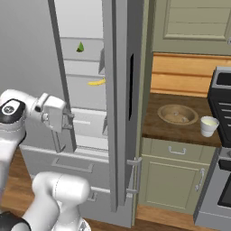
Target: Grab a lemon wedge from the fridge and one ice cube from the ice bowl, and put them in the glass of lemonade.
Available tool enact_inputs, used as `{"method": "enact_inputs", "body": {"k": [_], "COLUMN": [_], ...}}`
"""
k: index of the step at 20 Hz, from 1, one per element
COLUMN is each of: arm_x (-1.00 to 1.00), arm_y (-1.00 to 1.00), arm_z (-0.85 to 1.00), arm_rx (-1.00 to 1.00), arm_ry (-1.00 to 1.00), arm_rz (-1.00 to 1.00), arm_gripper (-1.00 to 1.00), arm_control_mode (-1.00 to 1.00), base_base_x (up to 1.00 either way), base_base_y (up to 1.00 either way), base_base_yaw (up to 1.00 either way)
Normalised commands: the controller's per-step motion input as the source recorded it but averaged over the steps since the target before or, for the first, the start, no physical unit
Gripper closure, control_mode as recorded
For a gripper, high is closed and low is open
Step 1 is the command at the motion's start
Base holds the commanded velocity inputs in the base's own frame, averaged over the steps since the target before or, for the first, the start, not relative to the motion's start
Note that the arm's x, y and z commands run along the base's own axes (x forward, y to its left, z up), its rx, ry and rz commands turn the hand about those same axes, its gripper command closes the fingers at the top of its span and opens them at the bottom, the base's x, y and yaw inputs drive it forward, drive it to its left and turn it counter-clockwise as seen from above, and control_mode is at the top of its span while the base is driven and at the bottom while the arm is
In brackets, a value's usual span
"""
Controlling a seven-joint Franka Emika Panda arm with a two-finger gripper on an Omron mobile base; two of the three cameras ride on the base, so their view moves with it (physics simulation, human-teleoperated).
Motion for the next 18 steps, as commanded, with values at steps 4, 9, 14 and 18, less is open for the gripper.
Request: {"method": "enact_inputs", "body": {"k": [4, 9, 14, 18], "arm_x": [0.26, 0.24, 0.0, 0.03], "arm_y": [0.66, 0.72, 0.4, 0.08], "arm_z": [-0.3, -0.32, -0.62, -0.29], "arm_rx": [0.48, 0.33, 0.32, 0.37], "arm_ry": [-0.1, -0.02, -0.21, -0.22], "arm_rz": [0.03, 0.23, 0.27, 0.19], "arm_gripper": [-1.0, -1.0, -1.0, -1.0], "arm_control_mode": [-1.0, -1.0, -1.0, -1.0], "base_base_x": [0.0, 0.0, 0.0, 0.0], "base_base_y": [0.0, 0.0, 0.0, 0.0], "base_base_yaw": [0.0, 0.0, 0.0, 0.0]}}
